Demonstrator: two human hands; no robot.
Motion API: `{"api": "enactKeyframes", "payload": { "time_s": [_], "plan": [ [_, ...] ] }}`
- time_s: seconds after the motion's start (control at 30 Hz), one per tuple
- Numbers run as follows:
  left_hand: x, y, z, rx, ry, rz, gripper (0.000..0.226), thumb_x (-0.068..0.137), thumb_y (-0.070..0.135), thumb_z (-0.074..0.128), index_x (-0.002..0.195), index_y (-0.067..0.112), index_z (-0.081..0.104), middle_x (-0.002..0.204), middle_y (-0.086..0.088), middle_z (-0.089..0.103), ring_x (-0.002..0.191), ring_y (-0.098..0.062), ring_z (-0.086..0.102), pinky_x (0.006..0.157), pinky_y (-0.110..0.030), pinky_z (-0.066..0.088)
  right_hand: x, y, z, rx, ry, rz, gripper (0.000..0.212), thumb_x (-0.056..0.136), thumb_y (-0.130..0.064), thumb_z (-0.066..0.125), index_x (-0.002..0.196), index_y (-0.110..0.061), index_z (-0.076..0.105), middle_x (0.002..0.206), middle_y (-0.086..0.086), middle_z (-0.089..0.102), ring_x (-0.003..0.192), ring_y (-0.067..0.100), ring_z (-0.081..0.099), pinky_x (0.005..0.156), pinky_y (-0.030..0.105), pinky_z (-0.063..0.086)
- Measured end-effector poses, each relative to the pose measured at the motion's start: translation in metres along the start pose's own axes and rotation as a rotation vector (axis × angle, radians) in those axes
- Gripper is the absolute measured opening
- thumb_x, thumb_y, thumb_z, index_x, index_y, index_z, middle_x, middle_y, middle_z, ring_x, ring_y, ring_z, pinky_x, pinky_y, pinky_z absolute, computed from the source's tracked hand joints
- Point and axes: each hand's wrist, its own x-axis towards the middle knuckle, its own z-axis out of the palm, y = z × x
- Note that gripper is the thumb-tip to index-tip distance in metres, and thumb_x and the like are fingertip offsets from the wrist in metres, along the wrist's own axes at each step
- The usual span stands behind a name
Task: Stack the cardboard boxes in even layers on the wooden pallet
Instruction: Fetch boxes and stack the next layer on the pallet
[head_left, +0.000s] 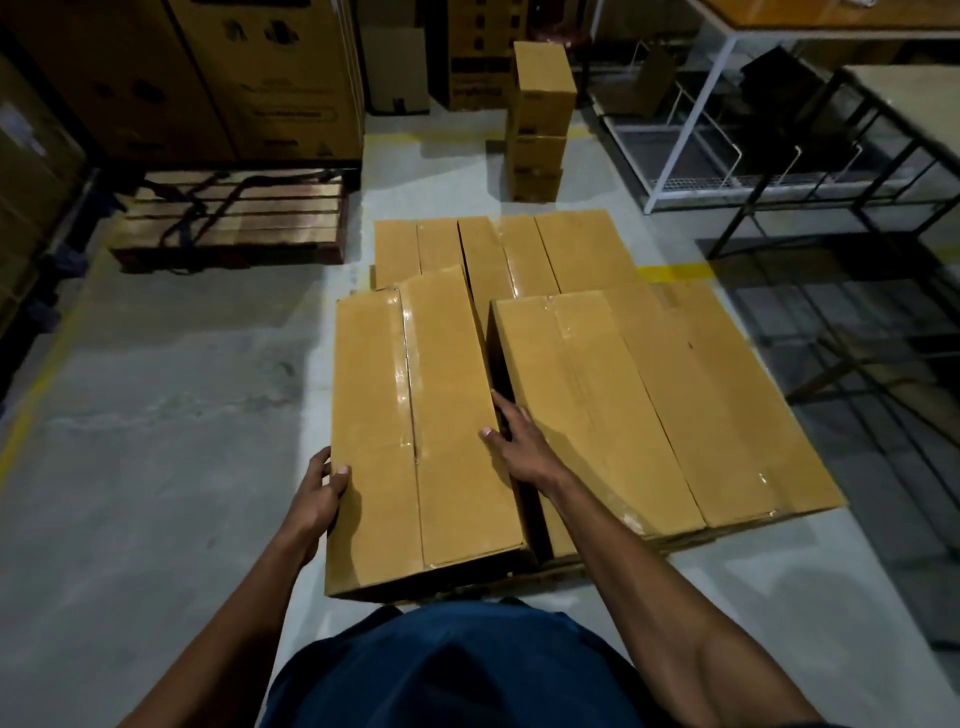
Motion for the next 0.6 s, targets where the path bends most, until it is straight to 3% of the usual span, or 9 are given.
{"api": "enactKeyframes", "payload": {
  "time_s": [0.17,0.3,0.6],
  "plan": [
    [0.01,-0.02,0.003,0.047,-0.02,-0.034,0.053,0.106,0.049,0.051,0.156,0.04,0.034,0.146,-0.002,0.052,0.122,-0.028,0.057,0.094,-0.049,0.051,0.006,0.016,0.01,-0.05,-0.018,0.031,0.066,0.105,-0.038,0.055,0.162,-0.034,0.023,0.164,-0.001,0.028,0.149,0.022,0.03,0.121,0.042,0.03],
    [0.016,-0.031,0.01,0.057,-0.048,-0.039,0.056,0.105,0.054,0.05,0.157,0.043,0.032,0.148,0.0,0.05,0.127,-0.031,0.055,0.098,-0.056,0.053,0.007,0.03,0.02,-0.092,-0.046,0.004,0.057,0.106,-0.035,0.055,0.158,-0.033,0.034,0.164,-0.001,0.026,0.151,0.022,0.03,0.12,0.035,0.03],
    [0.013,-0.053,0.028,0.057,-0.096,-0.026,0.053,0.11,0.039,0.046,0.159,0.04,0.027,0.161,-0.001,0.04,0.137,-0.033,0.048,0.107,-0.057,0.049,0.003,0.053,0.022,-0.11,-0.052,0.012,0.062,0.108,-0.028,0.05,0.163,-0.031,0.021,0.168,-0.005,0.023,0.154,0.017,0.024,0.116,0.024,0.023]
  ]
}}
